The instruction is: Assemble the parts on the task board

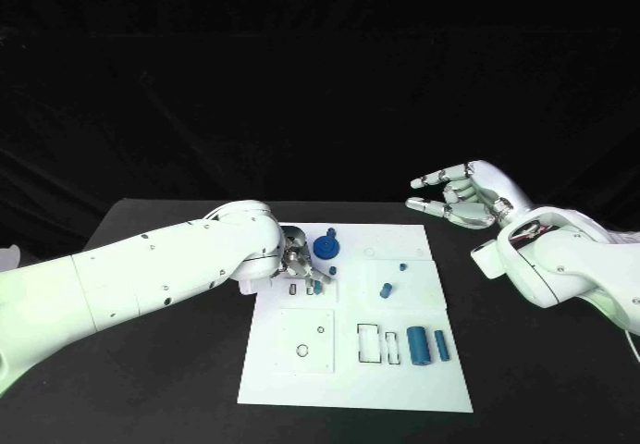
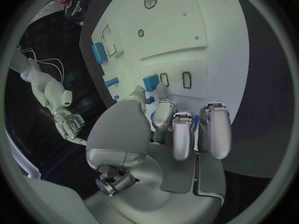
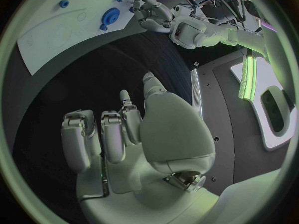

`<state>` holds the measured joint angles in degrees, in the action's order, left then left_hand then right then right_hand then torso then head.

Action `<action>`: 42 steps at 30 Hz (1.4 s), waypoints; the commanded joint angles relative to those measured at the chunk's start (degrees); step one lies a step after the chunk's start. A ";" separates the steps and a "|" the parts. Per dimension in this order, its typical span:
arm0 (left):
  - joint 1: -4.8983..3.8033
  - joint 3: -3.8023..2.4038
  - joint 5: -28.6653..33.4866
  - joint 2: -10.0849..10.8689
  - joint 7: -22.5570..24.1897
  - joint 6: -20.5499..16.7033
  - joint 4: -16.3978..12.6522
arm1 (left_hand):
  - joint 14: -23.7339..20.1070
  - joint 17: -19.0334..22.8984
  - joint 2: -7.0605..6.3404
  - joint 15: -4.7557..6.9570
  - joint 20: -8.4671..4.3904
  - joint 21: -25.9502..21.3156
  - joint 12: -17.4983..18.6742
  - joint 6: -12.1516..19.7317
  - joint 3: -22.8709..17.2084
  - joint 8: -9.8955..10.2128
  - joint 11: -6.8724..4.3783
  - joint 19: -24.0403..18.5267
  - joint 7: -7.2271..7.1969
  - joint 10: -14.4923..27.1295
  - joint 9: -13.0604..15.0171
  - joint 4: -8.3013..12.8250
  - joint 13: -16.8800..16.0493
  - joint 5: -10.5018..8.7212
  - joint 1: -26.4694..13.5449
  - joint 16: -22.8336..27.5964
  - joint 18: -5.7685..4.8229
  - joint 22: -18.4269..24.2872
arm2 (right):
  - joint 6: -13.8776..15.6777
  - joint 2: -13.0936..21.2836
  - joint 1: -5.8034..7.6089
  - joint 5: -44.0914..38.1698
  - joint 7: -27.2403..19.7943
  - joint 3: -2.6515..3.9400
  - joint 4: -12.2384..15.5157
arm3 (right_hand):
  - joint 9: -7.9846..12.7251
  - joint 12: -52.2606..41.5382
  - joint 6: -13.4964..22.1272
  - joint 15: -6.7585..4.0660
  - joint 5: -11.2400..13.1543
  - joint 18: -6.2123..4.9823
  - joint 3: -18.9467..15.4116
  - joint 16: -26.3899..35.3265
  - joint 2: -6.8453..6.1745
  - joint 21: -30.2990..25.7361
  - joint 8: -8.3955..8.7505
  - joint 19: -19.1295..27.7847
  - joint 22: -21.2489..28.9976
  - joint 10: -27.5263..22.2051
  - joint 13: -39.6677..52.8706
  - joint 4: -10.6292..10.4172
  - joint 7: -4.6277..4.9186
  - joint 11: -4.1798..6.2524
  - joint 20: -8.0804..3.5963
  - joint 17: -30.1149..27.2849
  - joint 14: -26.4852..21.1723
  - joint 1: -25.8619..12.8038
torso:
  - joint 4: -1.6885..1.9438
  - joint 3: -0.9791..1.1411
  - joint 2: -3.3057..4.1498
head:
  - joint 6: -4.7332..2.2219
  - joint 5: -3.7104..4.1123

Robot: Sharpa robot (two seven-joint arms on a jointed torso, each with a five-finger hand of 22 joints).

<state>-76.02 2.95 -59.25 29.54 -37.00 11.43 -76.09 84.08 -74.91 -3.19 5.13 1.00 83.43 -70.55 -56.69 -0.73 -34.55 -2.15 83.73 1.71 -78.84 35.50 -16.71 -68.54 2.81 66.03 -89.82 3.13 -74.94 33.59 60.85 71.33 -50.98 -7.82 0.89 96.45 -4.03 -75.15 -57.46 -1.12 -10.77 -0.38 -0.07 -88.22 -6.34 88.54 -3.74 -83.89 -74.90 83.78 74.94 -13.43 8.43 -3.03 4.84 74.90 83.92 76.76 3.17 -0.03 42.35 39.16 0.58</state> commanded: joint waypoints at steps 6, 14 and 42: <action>-0.05 0.00 -0.31 -0.28 -0.24 1.54 -0.14 | 5.92 -15.09 -0.52 0.31 -0.03 0.20 -0.41 0.47 -1.06 -0.40 -0.14 0.67 -0.17 -0.50 0.40 0.00 -0.17 0.13 0.19 -0.18 -0.43 -2.36 | -1.02 -0.23 -0.04 -0.13 0.07 0.00 -0.07 | 0.00 0.26 0.43 0.30 -0.40 -0.38 -0.32 0.25 0.31 -0.30 0.04 -4.38 -12.15 0.08 7.78 -0.14 -0.12 -0.33 0.40 11.32 5.17 0.12 | 0.03 -0.02 0.03 | 0.10 0.06; -0.05 0.00 -0.31 -0.34 -0.25 1.61 -0.17 | 5.92 -15.09 -0.62 0.33 -0.05 0.28 -0.48 0.51 -1.82 -0.45 -0.17 0.72 -0.20 -0.53 0.71 0.07 -0.24 0.13 0.40 -0.18 -0.45 -2.53 | -1.09 -0.43 -0.07 -0.13 0.07 0.00 -0.17 | -0.01 0.25 0.40 0.29 -0.43 -0.39 -0.43 0.30 0.40 -0.31 0.02 -4.37 -12.13 0.08 7.77 -0.18 -0.13 -0.32 0.40 11.25 5.15 0.08 | 0.07 0.02 0.01 | 0.17 0.04; -0.03 -0.03 1.04 -0.42 -0.08 1.37 -0.74 | 5.92 -15.09 0.35 0.71 -0.39 0.25 0.06 1.92 -17.55 1.67 -0.56 0.58 -0.56 -0.16 2.74 3.27 -0.05 0.22 11.64 -0.18 -0.44 -2.92 | -1.63 -1.48 -0.28 -0.46 -0.02 -0.04 -0.96 | -0.04 0.05 0.31 0.26 -0.55 -0.36 -0.58 0.19 0.54 -0.26 -0.03 -4.43 -12.23 0.17 7.85 0.00 -0.17 -0.28 0.39 11.47 5.21 0.37 | 0.01 0.04 0.03 | 0.53 -0.03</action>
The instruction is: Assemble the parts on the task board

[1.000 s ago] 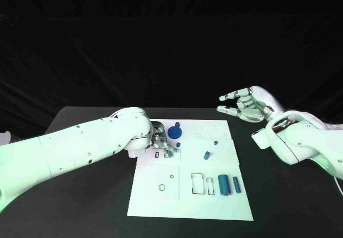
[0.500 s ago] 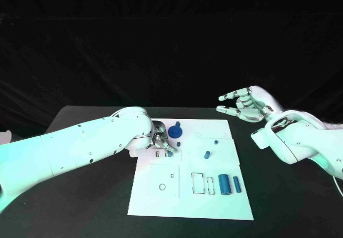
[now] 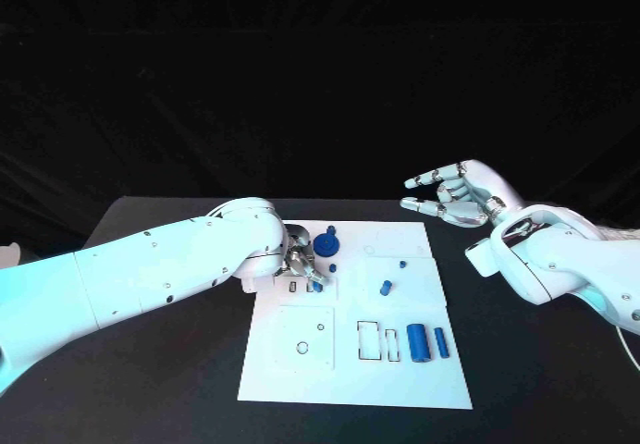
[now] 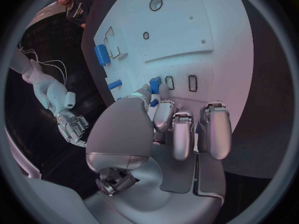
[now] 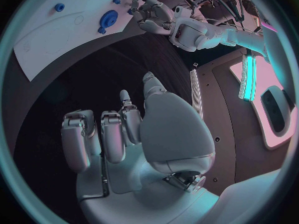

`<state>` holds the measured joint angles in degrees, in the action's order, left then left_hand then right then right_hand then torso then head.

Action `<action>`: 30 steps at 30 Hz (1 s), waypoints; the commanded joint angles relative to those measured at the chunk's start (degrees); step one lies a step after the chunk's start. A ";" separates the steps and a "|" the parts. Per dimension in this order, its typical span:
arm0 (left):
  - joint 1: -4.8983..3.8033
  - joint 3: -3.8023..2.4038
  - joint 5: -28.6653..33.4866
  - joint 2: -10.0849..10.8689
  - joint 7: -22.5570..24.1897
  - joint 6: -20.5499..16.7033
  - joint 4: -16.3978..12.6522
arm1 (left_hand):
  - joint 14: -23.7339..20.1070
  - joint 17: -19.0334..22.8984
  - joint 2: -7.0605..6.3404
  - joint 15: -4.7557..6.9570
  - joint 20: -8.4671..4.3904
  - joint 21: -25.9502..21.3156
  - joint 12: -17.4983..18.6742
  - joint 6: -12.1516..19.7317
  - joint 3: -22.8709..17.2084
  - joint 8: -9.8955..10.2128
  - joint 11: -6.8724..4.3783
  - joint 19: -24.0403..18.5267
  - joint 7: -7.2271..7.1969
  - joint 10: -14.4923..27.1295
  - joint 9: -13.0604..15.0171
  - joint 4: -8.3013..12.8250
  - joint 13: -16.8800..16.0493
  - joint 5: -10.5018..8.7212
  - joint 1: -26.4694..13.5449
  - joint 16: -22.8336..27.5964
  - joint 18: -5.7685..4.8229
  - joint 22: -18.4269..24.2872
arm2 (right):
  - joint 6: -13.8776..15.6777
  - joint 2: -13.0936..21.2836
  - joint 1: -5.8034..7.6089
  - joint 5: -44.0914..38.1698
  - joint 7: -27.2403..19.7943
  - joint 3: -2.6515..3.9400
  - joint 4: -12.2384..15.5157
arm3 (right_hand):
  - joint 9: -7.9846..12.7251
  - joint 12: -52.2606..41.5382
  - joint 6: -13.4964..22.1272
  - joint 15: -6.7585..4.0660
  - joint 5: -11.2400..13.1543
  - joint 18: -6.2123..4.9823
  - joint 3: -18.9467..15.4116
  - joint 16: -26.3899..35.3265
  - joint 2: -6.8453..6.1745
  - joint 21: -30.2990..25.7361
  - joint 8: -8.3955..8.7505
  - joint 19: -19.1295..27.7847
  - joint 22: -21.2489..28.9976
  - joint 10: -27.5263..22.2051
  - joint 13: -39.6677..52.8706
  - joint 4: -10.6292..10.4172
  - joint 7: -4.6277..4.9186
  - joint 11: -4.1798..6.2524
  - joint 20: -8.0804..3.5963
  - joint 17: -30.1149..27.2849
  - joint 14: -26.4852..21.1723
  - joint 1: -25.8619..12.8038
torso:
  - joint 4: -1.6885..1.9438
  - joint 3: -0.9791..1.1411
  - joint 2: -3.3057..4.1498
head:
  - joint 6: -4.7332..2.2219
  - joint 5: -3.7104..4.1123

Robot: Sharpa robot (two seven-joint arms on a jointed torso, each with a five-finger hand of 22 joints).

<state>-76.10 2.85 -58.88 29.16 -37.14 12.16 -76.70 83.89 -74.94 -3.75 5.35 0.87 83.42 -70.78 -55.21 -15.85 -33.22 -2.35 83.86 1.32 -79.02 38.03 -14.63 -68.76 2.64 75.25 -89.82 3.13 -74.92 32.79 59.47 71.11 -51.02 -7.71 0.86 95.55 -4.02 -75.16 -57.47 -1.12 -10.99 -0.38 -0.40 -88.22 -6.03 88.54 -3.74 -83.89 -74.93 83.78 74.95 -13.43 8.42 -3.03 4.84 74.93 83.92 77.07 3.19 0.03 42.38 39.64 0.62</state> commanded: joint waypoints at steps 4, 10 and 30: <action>0.06 0.05 0.73 0.02 0.09 0.63 -0.29 | 6.11 -15.06 0.31 0.30 -0.21 0.25 0.62 1.02 -7.58 0.98 -0.16 0.45 0.18 0.16 0.46 3.41 0.35 1.08 4.51 -0.18 -0.47 -3.04 | -0.84 -0.16 -0.08 -0.33 -0.21 -0.01 -0.09 | -0.06 0.01 0.30 0.25 -0.34 -0.37 -0.29 0.20 0.27 -0.28 -0.04 -4.42 -12.18 0.19 7.86 0.07 -0.18 -0.28 0.38 11.43 5.20 0.18 | -0.03 0.00 0.02 | 0.05 -0.06; 0.08 -0.01 0.82 0.47 0.41 -0.44 -1.01 | 6.11 -15.06 -2.67 -0.29 0.29 0.40 1.09 1.06 -16.28 1.11 0.29 0.57 0.80 0.06 1.82 5.37 0.76 1.75 2.48 -0.18 -0.54 -3.56 | -0.81 -0.21 -0.11 -0.25 -0.34 -0.01 -0.15 | -0.06 0.01 0.30 0.25 -0.34 -0.37 -0.29 0.20 0.27 -0.28 -0.04 -4.42 -12.18 0.19 7.86 0.07 -0.18 -0.28 0.38 11.43 5.20 0.18 | 0.00 0.01 0.02 | 0.02 -0.09; 1.06 0.12 -0.88 5.75 4.40 -15.14 -7.35 | 6.11 -15.06 -7.31 -0.25 0.29 2.07 0.25 -0.24 -23.60 1.28 0.26 2.02 0.74 -1.28 3.48 9.15 -0.01 5.59 -0.45 -0.18 -1.20 -6.78 | -0.60 0.13 -0.12 -0.10 -0.53 -0.01 0.01 | -0.07 0.01 0.29 0.24 -0.35 -0.36 -0.61 0.20 0.54 -0.27 -0.03 -4.44 -12.21 0.21 7.83 -0.11 -0.18 -0.28 0.36 11.45 5.21 -0.08 | 0.11 0.07 -0.01 | -0.06 -0.86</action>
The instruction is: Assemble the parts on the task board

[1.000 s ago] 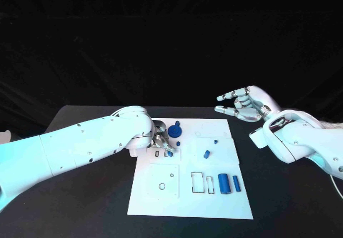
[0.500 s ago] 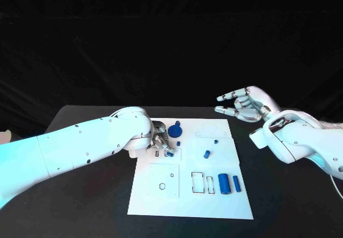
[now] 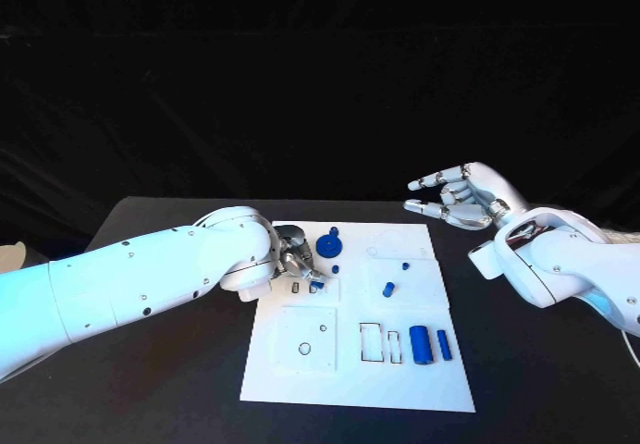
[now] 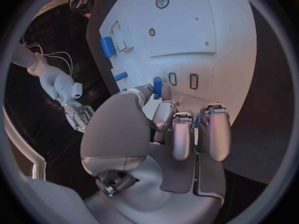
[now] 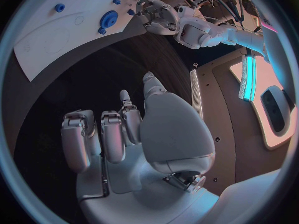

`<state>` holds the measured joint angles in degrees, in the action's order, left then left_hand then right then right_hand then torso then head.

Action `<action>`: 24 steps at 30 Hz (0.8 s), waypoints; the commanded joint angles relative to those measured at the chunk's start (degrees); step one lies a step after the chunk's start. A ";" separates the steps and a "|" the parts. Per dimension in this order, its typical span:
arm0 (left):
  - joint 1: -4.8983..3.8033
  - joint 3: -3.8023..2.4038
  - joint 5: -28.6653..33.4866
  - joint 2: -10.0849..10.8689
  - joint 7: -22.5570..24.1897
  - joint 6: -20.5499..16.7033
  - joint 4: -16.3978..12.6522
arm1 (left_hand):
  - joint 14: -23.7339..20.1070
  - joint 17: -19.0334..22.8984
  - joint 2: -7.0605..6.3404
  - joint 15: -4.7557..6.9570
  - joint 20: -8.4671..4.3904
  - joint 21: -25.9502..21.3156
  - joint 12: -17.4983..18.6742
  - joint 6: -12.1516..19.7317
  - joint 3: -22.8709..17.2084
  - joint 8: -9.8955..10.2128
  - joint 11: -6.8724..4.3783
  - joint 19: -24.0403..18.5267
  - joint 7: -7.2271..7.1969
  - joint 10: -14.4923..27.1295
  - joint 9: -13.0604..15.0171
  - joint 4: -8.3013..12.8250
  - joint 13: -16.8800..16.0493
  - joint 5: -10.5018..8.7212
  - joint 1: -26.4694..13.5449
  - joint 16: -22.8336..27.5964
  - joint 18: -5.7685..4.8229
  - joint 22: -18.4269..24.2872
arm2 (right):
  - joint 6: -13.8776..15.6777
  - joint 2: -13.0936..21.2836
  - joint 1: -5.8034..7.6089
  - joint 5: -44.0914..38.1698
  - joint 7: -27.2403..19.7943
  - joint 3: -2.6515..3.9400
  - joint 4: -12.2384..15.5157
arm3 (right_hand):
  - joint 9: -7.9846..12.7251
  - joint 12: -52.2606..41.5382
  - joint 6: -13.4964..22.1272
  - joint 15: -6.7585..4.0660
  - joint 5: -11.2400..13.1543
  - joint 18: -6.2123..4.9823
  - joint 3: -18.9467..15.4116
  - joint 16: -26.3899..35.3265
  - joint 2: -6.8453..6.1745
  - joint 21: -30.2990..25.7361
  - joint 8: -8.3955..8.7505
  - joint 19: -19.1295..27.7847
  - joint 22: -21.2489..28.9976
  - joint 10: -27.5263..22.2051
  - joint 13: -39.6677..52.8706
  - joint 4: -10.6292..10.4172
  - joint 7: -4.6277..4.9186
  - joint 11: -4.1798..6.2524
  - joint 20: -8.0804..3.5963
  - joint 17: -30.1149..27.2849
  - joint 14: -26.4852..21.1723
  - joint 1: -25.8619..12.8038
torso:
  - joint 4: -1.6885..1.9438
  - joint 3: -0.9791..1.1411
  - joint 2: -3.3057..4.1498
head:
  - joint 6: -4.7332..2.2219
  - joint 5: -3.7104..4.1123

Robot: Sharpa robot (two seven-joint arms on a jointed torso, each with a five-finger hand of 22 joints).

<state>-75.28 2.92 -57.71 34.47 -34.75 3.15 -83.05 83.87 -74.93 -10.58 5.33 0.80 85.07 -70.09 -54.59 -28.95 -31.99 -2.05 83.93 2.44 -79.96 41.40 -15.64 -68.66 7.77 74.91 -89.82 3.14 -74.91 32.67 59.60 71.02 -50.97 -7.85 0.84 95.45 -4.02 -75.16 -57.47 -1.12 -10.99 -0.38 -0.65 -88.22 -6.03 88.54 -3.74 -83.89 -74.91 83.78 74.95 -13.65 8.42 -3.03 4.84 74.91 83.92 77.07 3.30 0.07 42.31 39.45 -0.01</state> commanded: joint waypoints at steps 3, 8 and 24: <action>0.49 0.09 -3.17 0.95 1.79 -7.51 -1.71 | 6.13 -15.07 -0.62 -0.21 0.35 0.62 -0.56 -0.98 -10.68 0.06 -0.06 2.14 -0.40 -0.46 0.14 10.28 -0.23 0.65 -0.18 -0.18 -1.28 -7.15 | -0.49 -0.01 -0.04 -0.15 -0.41 0.00 0.09 | -0.08 0.01 0.29 0.24 -0.35 -0.36 -0.35 0.20 0.54 -0.27 -0.03 -4.44 -12.23 0.21 7.83 0.11 -0.18 -0.28 0.36 11.47 5.21 -0.08 | -0.04 0.08 0.09 | 0.09 -0.37; 1.25 0.14 -4.98 1.89 0.79 -9.36 -2.75 | 6.13 -15.07 -0.76 -0.20 0.33 0.79 -0.70 -1.10 -10.87 0.08 -0.09 2.30 -0.42 -0.58 0.17 10.41 -0.37 0.76 -0.25 -0.18 -1.35 -7.47 | -0.48 0.06 -0.04 -0.14 -0.44 0.00 0.06 | -0.08 0.02 0.29 0.24 -0.34 -0.36 -0.45 0.24 0.59 -0.28 -0.03 -4.43 -12.22 0.21 7.82 0.05 -0.18 -0.27 0.36 11.42 5.20 -0.17 | 0.00 0.05 0.01 | 0.16 -0.53; 3.39 0.17 -6.37 1.96 -1.01 -6.98 -2.39 | 6.13 -15.07 -1.01 -0.16 0.30 0.95 -0.81 -1.32 -11.21 0.12 -0.13 2.45 -0.45 -0.74 0.21 10.60 -0.48 0.99 -0.40 -0.18 -1.42 -7.76 | 0.32 0.18 -0.04 -0.38 0.68 0.00 -0.06 | -0.09 -0.05 0.29 0.23 -0.50 -0.37 -1.07 0.23 0.61 -0.29 -0.03 -4.43 -12.21 0.26 7.82 -0.20 -0.19 -0.27 0.35 11.45 5.22 -0.63 | -0.18 0.02 0.13 | 0.19 -0.94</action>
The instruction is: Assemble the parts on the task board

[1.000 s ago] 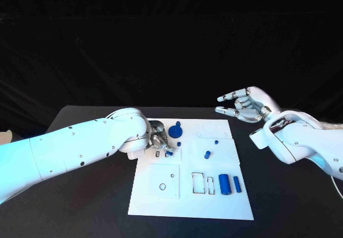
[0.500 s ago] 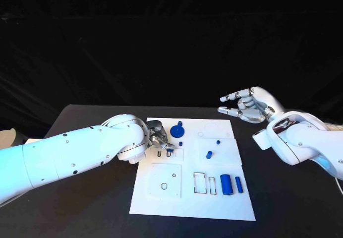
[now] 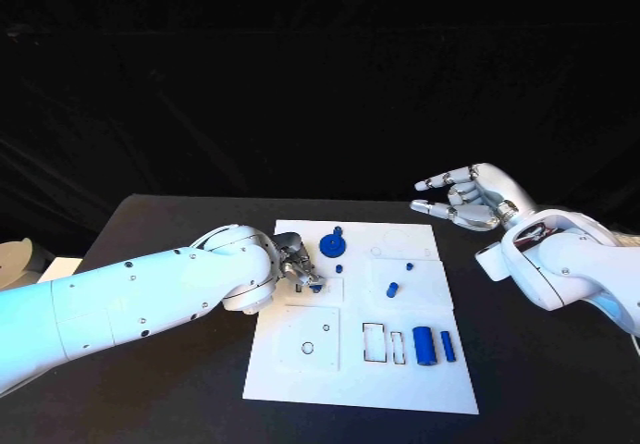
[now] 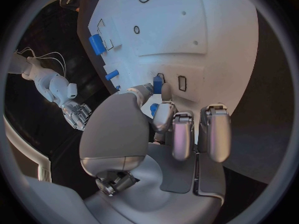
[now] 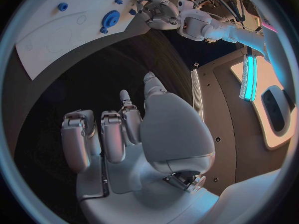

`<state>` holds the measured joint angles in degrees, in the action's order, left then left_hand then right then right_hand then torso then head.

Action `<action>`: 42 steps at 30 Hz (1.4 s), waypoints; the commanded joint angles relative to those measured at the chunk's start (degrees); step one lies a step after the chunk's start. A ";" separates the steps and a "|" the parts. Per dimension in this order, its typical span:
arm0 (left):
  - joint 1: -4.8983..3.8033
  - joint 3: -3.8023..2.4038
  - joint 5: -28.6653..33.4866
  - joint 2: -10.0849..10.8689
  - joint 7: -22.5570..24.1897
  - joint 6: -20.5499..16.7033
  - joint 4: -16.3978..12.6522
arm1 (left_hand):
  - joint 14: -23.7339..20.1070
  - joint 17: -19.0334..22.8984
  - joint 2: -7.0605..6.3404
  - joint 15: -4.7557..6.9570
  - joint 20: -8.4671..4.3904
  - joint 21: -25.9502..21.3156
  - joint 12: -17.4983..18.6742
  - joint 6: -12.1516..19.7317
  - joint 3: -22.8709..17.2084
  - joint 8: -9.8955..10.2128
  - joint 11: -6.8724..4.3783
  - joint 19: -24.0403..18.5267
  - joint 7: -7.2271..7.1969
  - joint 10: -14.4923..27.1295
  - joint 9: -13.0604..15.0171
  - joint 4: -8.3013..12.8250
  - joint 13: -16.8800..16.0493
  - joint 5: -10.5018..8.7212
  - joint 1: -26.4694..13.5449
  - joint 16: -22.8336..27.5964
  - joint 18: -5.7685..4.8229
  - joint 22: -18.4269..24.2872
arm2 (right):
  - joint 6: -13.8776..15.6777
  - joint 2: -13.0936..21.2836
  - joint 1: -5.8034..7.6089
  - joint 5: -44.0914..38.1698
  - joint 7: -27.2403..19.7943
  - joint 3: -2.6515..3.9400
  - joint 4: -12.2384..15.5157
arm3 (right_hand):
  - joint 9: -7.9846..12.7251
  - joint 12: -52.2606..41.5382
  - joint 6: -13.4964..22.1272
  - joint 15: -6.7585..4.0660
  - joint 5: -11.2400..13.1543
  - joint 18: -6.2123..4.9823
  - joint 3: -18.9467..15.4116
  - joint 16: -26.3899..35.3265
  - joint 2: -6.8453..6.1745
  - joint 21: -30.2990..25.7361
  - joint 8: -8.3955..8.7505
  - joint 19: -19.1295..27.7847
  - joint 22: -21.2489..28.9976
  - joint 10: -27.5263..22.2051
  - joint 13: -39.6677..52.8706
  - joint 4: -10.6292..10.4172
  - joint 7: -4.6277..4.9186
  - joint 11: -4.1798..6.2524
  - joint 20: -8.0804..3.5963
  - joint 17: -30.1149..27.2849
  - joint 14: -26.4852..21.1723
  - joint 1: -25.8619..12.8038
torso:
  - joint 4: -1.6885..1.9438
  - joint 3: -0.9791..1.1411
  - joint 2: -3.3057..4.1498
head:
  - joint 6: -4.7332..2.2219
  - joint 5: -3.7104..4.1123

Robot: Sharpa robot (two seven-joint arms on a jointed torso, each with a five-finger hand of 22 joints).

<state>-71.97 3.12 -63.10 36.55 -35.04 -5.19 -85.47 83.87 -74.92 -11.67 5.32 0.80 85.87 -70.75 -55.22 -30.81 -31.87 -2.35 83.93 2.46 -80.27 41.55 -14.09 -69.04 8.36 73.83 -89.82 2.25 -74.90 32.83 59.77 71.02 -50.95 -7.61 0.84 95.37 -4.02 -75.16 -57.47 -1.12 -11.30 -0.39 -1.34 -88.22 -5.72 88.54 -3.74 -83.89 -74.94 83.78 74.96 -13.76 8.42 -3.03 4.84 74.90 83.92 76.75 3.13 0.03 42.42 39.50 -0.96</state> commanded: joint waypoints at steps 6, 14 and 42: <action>0.16 -0.03 -1.36 -0.07 -1.19 3.39 0.03 | 6.13 -15.08 0.09 -0.15 0.29 0.07 -0.14 -0.72 -9.41 0.02 0.17 2.37 -0.47 -0.43 0.07 9.06 -0.08 0.46 0.63 -0.18 -0.49 -7.60 | 0.32 0.05 -0.04 -0.49 0.71 0.00 0.01 | -0.09 -0.06 0.28 0.22 -0.23 -0.36 -0.53 0.25 0.31 -0.29 -0.03 -4.43 -12.18 0.27 7.81 -0.15 -0.20 -0.26 0.34 11.43 5.21 -0.43 | 0.03 -0.01 0.03 | -0.02 0.21; 0.17 -0.04 -1.78 0.09 -1.57 4.70 -0.07 | 6.13 -15.08 0.10 -0.15 0.28 0.10 -0.12 -0.81 -9.56 0.02 0.16 2.40 -0.48 -0.46 0.10 9.08 -0.05 0.59 0.51 -0.18 -0.50 -7.66 | 0.30 0.12 -0.04 -0.54 0.87 0.00 0.01 | -0.09 -0.07 0.28 0.22 -0.26 -0.36 -0.61 0.25 0.31 -0.30 -0.03 -4.43 -12.17 0.28 7.81 -0.19 -0.20 -0.26 0.34 11.42 5.21 -0.49 | 0.05 0.05 -0.02 | 0.19 0.16; 0.11 -0.11 -0.73 -0.95 -2.53 7.64 0.97 | 6.13 -15.08 -0.25 -0.01 0.16 0.17 -1.11 -1.49 -9.67 0.01 -0.05 2.49 -0.87 -1.24 0.50 8.85 -1.10 1.71 -1.77 -0.18 -0.53 -7.85 | 0.45 0.85 -0.02 -0.66 0.90 0.00 0.61 | -0.10 -0.19 0.25 0.22 -0.35 -0.36 -0.75 0.22 0.33 -0.29 -0.05 -4.44 -12.18 0.34 7.86 -0.23 -0.21 -0.25 0.34 11.49 5.23 -0.57 | 0.05 0.12 -0.05 | 0.33 -0.21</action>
<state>-72.23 2.70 -64.57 35.91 -36.61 0.03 -84.67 83.87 -74.90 -11.91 5.32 0.80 85.87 -71.57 -55.62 -31.42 -31.93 -2.36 83.93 2.46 -81.10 42.04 -14.12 -70.05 9.93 72.61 -89.82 2.26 -74.93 33.25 60.59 71.02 -51.06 -6.75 0.83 95.84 -4.06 -75.16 -57.47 -1.12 -11.30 -0.38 -1.89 -88.22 -5.47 88.54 -3.74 -83.89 -74.91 83.78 74.97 -13.99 8.42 -3.03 4.84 74.92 83.92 76.50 3.12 0.13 42.41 39.74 -1.19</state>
